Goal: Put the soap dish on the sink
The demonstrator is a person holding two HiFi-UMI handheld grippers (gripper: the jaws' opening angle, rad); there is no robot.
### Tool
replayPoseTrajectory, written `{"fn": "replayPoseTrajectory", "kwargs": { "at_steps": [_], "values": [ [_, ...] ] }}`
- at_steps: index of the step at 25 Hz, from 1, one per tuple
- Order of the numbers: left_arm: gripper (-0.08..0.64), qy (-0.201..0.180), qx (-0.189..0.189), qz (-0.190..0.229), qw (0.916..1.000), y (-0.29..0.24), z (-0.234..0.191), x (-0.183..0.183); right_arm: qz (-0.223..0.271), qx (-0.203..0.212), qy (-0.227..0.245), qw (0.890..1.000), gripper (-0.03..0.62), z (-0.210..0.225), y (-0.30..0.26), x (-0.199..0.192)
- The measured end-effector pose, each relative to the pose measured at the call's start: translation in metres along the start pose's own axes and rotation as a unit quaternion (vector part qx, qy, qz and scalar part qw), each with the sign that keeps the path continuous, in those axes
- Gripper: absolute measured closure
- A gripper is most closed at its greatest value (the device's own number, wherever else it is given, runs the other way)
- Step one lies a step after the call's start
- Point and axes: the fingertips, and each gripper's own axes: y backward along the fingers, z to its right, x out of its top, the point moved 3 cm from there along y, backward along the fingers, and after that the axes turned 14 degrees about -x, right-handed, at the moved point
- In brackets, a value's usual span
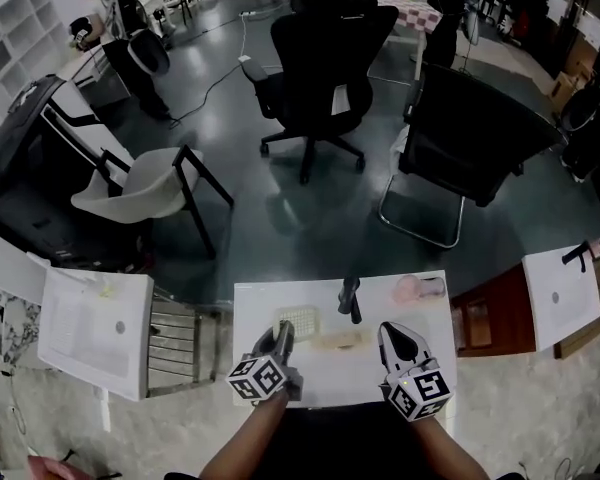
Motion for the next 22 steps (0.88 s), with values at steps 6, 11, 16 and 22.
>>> {"fn": "replayPoseTrajectory", "kwargs": {
  "at_steps": [6, 11, 16, 22],
  "values": [
    [0.514, -0.001, 0.008, 0.0, 1.0, -0.052, -0.029, -0.018, -0.024, 0.018, 0.007, 1.0, 0.595, 0.03, -0.033, -0.01],
    [0.514, 0.017, 0.012, -0.015, 0.9997, -0.084, -0.048, -0.033, -0.052, 0.02, 0.016, 0.998, 0.595, 0.051, -0.052, -0.028],
    [0.514, 0.031, 0.03, -0.032, 0.9985, -0.111, -0.072, -0.049, -0.077, 0.024, 0.02, 0.997, 0.595, 0.066, -0.073, -0.044],
    [0.514, 0.078, 0.062, -0.032, 0.9945, -0.137, -0.108, -0.07, -0.1, 0.019, 0.025, 0.995, 0.595, 0.079, -0.083, -0.051]
  ]
}}
